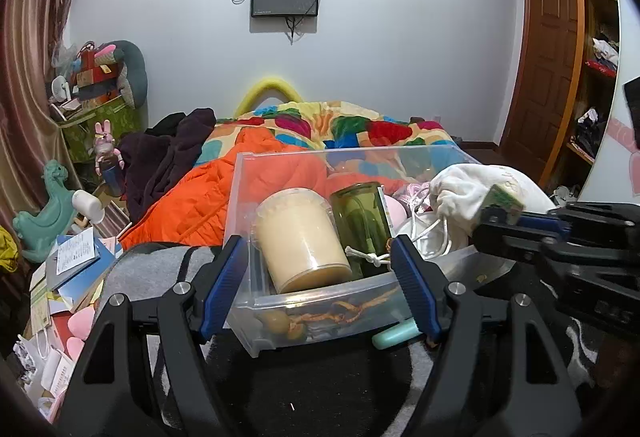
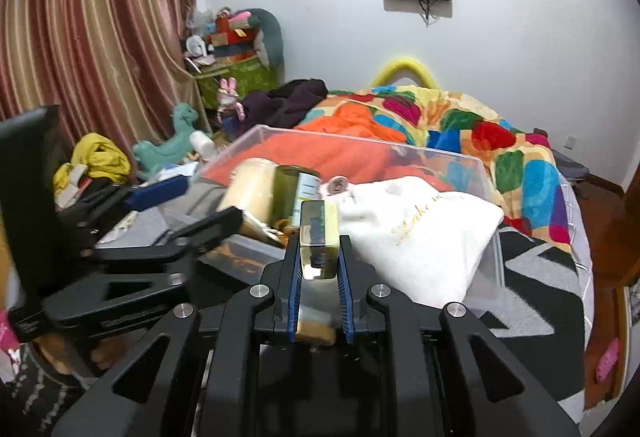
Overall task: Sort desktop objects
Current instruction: 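Release the blue card into the box with the left gripper while the right releases the block, then grasp the tan bar with the right gripper while the left reaches the mint-green tube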
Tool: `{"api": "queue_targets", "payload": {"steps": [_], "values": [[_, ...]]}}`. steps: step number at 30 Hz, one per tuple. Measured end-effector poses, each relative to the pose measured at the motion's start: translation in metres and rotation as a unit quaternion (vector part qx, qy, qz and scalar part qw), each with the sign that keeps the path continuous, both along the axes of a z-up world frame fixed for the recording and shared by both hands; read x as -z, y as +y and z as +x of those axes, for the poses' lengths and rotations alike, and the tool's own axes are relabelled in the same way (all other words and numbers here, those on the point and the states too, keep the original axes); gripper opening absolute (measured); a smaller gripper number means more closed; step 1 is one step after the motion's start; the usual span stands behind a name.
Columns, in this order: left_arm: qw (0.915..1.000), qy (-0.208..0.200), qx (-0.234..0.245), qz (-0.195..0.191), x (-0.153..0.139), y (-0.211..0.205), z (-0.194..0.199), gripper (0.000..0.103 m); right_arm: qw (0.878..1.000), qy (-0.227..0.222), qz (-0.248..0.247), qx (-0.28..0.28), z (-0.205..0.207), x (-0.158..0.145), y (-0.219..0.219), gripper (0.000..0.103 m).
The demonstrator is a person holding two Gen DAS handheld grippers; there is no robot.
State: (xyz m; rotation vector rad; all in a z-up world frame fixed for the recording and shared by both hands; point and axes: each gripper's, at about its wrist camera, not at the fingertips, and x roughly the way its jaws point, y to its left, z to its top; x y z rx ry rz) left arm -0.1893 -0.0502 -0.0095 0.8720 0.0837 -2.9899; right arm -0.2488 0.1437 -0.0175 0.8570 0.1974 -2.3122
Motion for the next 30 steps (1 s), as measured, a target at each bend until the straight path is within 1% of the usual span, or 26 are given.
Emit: {"api": "queue_targets", "payload": {"steps": [9,12,14,15,17,19,20,22,25,27,29,30], "values": [[0.9988,0.031,-0.027,0.025,-0.006,-0.013,0.011,0.073,1.000,-0.005,0.010,0.027,-0.020,0.008,-0.009,0.015],[0.9978,0.032,-0.011,0.057,-0.007,-0.019,0.011,0.074,0.999,0.006,0.018,0.034,-0.016,0.008,-0.011,0.015],[0.9973,0.031,-0.009,0.066,-0.006,-0.021,0.011,0.075,0.999,0.019,0.027,0.032,-0.011,0.008,-0.013,0.016],[0.9973,0.031,-0.011,0.066,-0.006,-0.021,0.011,0.075,0.999,0.022,0.029,0.032,-0.009,0.008,-0.014,0.017],[0.9972,0.032,-0.012,0.066,-0.006,-0.021,0.011,0.075,0.999,0.021,0.028,0.028,-0.007,0.006,-0.012,0.028],[0.9969,0.030,-0.005,0.073,-0.006,-0.022,0.012,0.075,0.999,0.015,0.020,0.026,-0.007,0.004,-0.010,0.035],[0.9962,0.026,0.005,0.083,-0.006,-0.022,0.011,0.077,0.999,0.016,0.016,0.024,-0.005,0.003,-0.008,0.036],[0.9958,0.023,0.007,0.088,-0.006,-0.021,0.012,0.083,0.999,0.021,0.015,0.026,-0.002,0.001,-0.008,0.036],[0.9964,0.031,0.000,0.079,-0.010,-0.018,0.017,0.084,0.999,0.025,0.017,0.025,0.003,-0.001,-0.005,0.038],[0.9961,0.035,0.001,0.081,-0.013,-0.018,0.020,0.084,0.999,0.031,0.016,0.027,0.007,-0.003,-0.003,0.043],[0.9959,0.038,-0.001,0.083,-0.016,-0.018,0.025,0.086,0.999,0.036,0.014,0.032,0.010,-0.005,-0.001,0.051],[0.9959,0.038,-0.002,0.082,-0.017,-0.018,0.026,0.086,0.998,0.040,0.012,0.036,0.012,-0.006,0.002,0.052]]}}
